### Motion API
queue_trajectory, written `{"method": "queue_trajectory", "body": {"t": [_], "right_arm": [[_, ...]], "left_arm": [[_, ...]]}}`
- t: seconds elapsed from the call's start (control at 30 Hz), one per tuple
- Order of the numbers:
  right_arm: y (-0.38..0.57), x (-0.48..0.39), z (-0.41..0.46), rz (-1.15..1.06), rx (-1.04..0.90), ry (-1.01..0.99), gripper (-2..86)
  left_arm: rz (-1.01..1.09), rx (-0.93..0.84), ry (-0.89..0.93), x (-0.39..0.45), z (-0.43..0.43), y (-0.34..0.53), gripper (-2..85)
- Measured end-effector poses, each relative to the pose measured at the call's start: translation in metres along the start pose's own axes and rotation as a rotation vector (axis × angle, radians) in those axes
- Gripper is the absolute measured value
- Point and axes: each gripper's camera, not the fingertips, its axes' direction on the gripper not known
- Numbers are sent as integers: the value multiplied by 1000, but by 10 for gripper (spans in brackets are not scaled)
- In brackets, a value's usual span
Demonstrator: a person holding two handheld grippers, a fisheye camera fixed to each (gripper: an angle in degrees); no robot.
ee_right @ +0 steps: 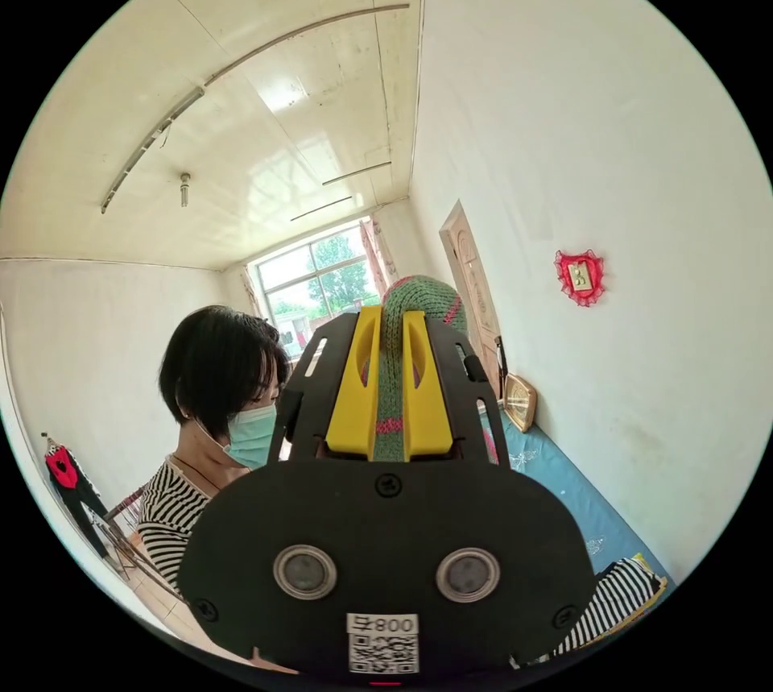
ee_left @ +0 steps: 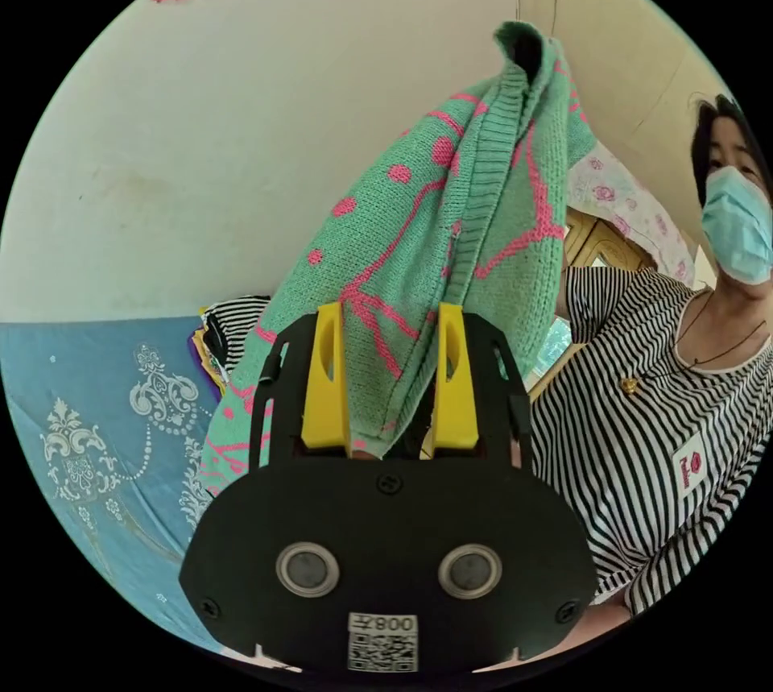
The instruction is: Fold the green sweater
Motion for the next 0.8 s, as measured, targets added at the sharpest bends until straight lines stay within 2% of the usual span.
{"method": "queue_trajectory", "body": {"t": [0.1,0.2,0.23,0.5,0.67,0.8], "right_arm": [[35,3,7,2,-14,-41,13],[67,5,13,4,-42,-77,14],[74,5,14,7,-48,-83,14],[151,-6,-23,-27,-97,-103,16],[204,1,-74,-28,-86,-127,16],[265,22,-115,13,-88,-174,17]], "left_arm": [[-4,19,-202,49,-17,28,155],[-21,-47,-332,81,-14,39,88],[-47,-54,-435,92,-19,43,44],[-103,90,-583,186,-120,89,18],[-167,250,-720,265,-222,125,12],[-198,289,-848,319,-296,139,9]]}}
